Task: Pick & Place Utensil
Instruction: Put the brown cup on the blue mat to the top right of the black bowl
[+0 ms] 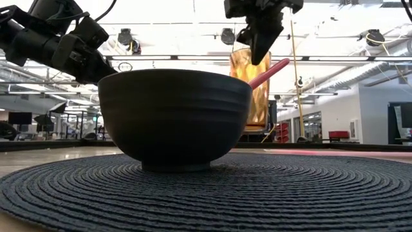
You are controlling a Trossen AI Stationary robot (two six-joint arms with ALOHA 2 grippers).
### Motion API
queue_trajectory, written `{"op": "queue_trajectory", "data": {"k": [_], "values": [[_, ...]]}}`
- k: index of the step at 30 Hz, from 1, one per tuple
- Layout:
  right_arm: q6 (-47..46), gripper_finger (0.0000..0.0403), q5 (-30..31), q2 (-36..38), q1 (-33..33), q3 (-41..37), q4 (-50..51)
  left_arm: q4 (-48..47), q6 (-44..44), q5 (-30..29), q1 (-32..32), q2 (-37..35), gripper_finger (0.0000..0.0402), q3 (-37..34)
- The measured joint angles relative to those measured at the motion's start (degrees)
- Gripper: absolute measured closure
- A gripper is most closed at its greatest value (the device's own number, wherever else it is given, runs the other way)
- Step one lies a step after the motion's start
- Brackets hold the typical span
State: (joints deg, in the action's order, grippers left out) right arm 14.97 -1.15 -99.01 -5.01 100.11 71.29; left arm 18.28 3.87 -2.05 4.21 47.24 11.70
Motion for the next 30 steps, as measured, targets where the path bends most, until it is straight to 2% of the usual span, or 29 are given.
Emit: {"op": "queue_trajectory", "data": {"k": [15, 30], "values": [[-13.8, 0.0397, 0.1, 1.3, 11.3, -7.8, -1.1, 1.2, -1.2, 0.6, -1.0, 0.0, 0.0325, 0.0], [-21.9, 0.0397, 1.2, 1.4, 20.4, -8.5, -6.0, 2.4, -1.4, 0.5, -3.3, 0.0, 0.0325, 0.0]]}}
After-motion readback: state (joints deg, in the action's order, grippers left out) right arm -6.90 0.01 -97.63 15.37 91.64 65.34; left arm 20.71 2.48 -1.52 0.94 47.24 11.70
